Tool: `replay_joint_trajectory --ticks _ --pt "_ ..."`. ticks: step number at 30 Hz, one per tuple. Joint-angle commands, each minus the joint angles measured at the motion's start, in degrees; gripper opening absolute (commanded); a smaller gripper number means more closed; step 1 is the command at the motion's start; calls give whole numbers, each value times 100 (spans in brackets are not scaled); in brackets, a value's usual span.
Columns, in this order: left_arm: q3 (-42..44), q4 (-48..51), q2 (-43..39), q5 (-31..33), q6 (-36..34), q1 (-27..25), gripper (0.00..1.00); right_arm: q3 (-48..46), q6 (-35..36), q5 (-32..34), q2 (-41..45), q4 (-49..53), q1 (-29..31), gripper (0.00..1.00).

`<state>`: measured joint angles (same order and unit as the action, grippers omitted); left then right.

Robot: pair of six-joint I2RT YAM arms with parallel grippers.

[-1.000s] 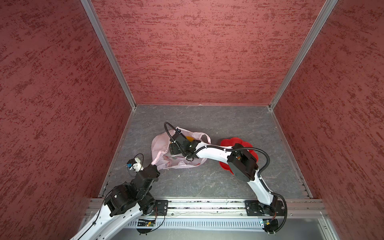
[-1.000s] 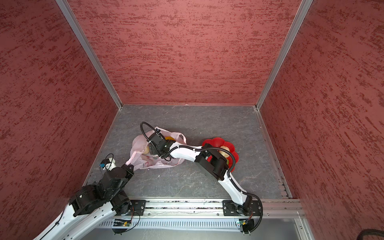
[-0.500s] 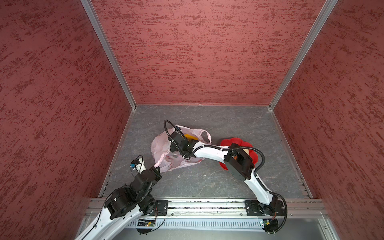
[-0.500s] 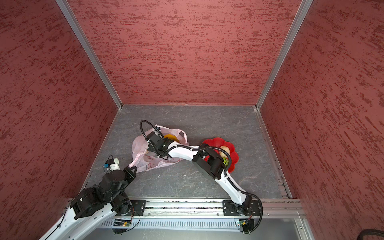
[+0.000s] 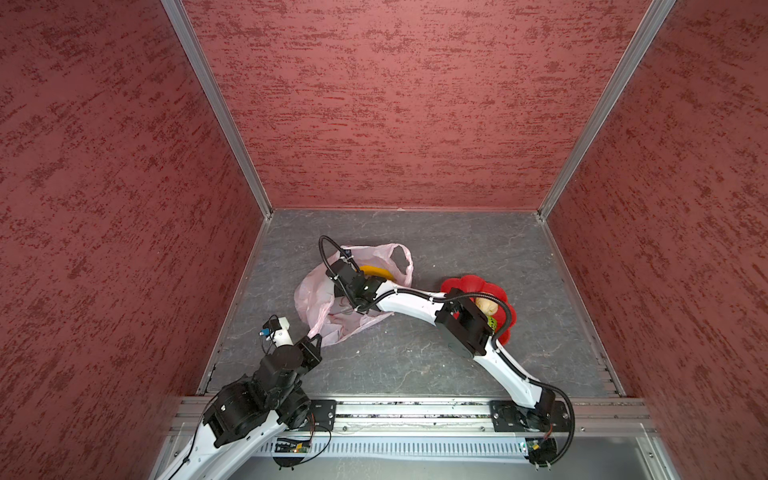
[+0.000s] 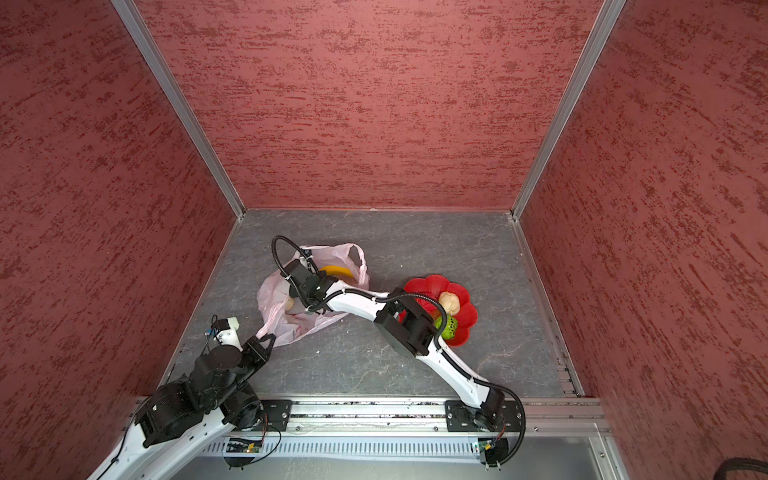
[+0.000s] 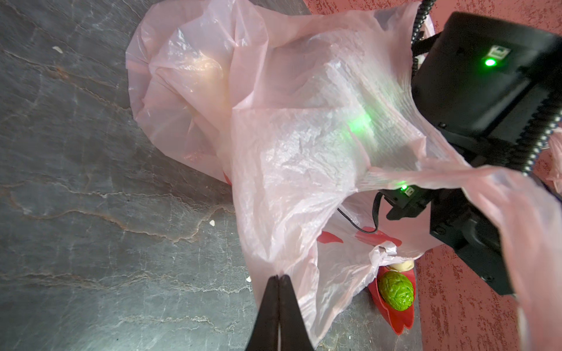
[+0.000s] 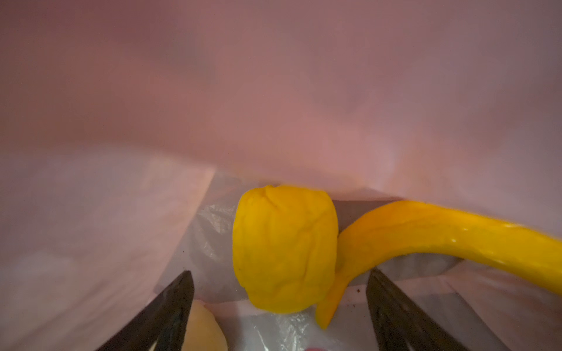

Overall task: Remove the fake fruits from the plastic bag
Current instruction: 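Reach deeper into the bag toward the yellow lemon-like fruit with the right gripper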

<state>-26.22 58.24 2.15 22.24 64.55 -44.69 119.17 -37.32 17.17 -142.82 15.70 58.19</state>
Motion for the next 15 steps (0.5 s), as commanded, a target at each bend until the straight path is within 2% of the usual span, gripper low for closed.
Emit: replay_joint_trajectory --ticks 1,15 --pt "66 -32 -129 -85 -214 -5 0 391 -78 23 -264 188 -54 90" --pt "161 -198 -154 -264 -340 -3 0 804 -107 -96 -628 385 -172 88"
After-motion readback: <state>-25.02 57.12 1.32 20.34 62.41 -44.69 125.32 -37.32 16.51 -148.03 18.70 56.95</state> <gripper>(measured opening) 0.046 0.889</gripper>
